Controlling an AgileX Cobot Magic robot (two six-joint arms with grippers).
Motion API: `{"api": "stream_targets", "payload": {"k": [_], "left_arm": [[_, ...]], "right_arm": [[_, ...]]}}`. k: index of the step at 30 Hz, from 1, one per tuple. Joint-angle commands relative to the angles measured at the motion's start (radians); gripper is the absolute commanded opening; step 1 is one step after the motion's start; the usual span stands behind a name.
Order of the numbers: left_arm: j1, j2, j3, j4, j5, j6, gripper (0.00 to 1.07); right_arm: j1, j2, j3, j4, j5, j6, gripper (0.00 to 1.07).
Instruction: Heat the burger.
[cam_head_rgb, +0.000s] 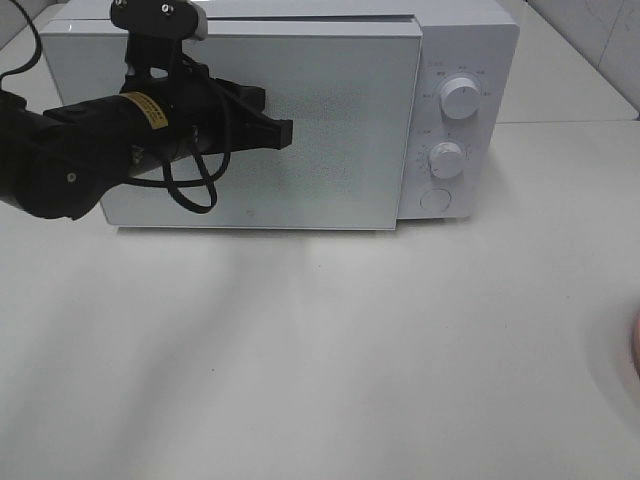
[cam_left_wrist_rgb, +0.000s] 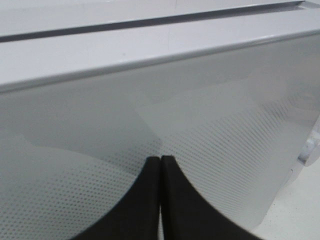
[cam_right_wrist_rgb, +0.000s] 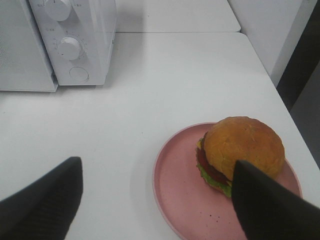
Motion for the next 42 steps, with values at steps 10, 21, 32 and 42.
{"api": "stream_targets", "payload": {"k": [10,21,32,42], "left_arm": [[-0.028,0.065,-0.121,-0.062,-0.025,0.003,0.00],[-0.038,0.126,-0.232,-0.063,0.019,0.026,0.00],[-0.098,0.129,-0.287,-0.062,0.091,0.028,0.00],[-0.186,0.077,-0.287,-0.060,0.335,0.028,0.19]], "right_arm": [[-0.006,-0.035,0.001,0.000,-0.011,0.002,0.74],[-0.006,-0.035,0.001,0.000,-0.011,0.002,0.74],[-0.006,-0.035,0.001,0.000,-0.011,0.002,0.74],[-0.006,-0.035,0.001,0.000,-0.011,0.002,0.74]]}}
